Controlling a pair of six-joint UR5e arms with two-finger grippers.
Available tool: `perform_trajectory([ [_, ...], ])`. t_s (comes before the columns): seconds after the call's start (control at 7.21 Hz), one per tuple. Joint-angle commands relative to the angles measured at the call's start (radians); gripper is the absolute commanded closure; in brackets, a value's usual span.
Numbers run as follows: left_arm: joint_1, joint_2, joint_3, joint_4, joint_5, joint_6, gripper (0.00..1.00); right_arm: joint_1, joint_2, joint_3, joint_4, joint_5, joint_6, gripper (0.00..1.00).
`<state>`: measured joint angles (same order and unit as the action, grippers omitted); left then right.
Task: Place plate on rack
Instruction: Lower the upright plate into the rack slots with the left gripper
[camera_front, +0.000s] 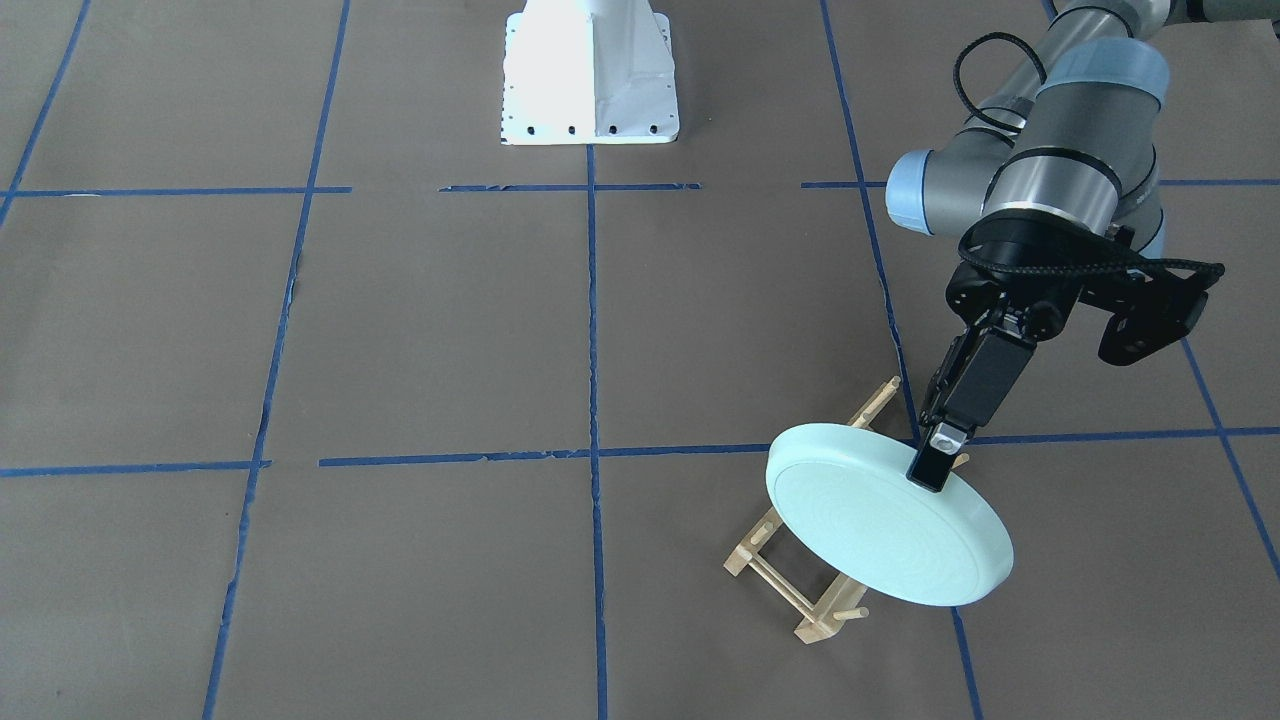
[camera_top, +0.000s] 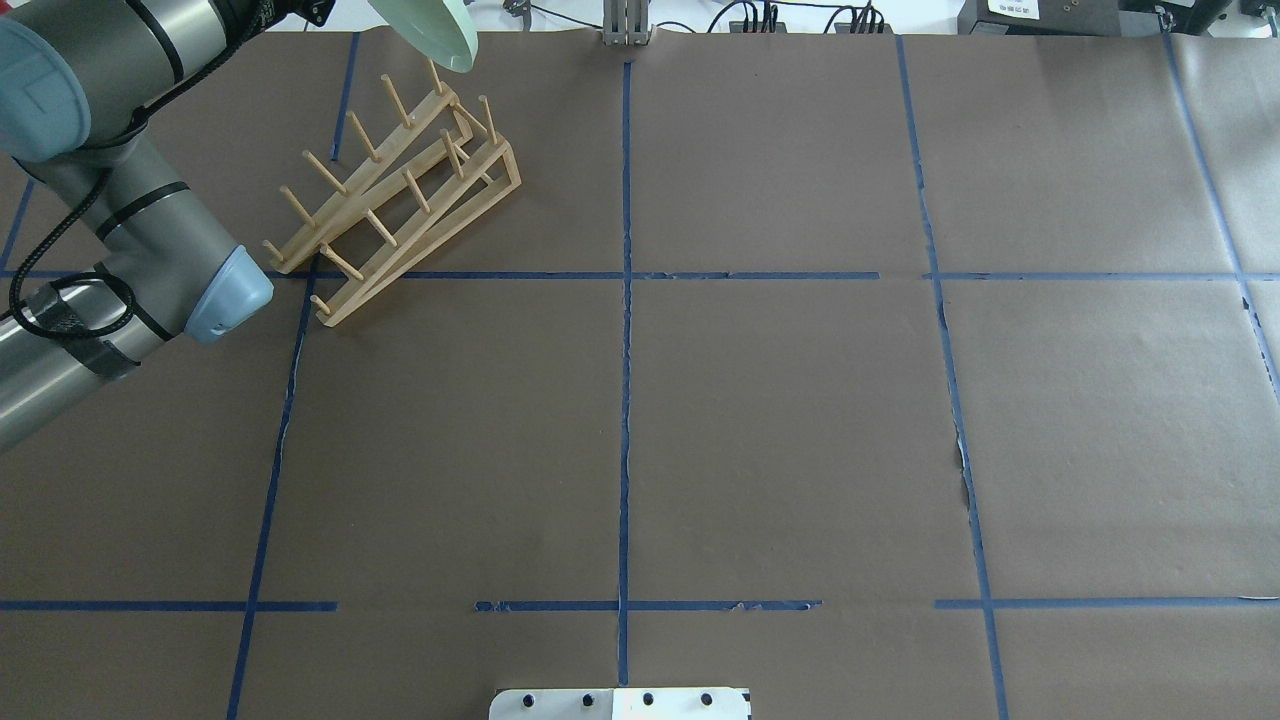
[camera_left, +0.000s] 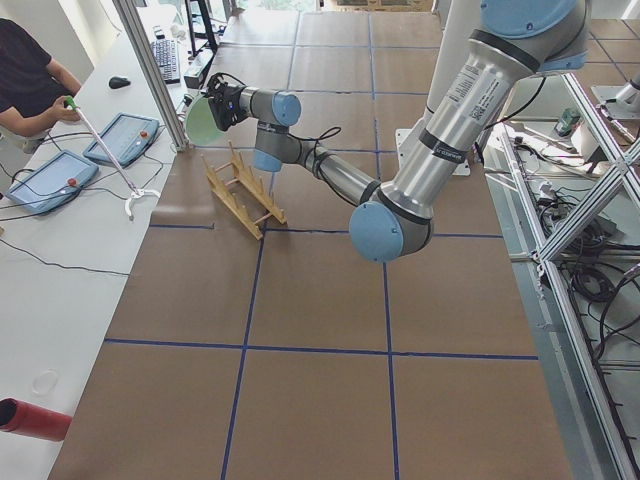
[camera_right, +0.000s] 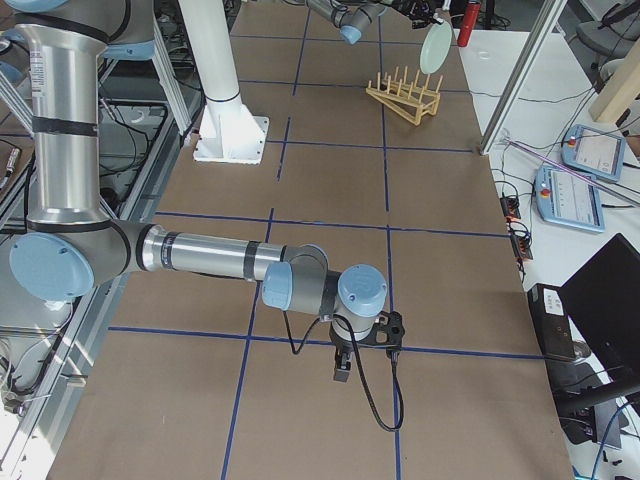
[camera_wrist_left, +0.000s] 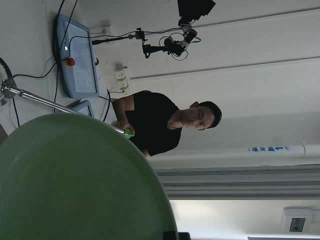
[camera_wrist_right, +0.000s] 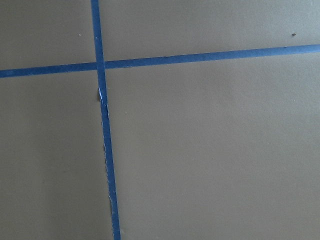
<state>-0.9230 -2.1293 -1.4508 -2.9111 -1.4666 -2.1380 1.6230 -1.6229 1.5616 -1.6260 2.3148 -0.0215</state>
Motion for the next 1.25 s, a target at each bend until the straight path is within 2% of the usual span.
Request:
perform_trajectory([
  [0.0,0.022,0.003,0.018,-0.002,0.002,-0.011,1.0,0.0,0.0,0.0,0.0,0.0,0.0,0.0],
  [1.11,0.079,0.009,0.102,-0.046,0.061,-0.01,1.0,0.0,0.0,0.0,0.0,0.0,-0.002,0.0],
])
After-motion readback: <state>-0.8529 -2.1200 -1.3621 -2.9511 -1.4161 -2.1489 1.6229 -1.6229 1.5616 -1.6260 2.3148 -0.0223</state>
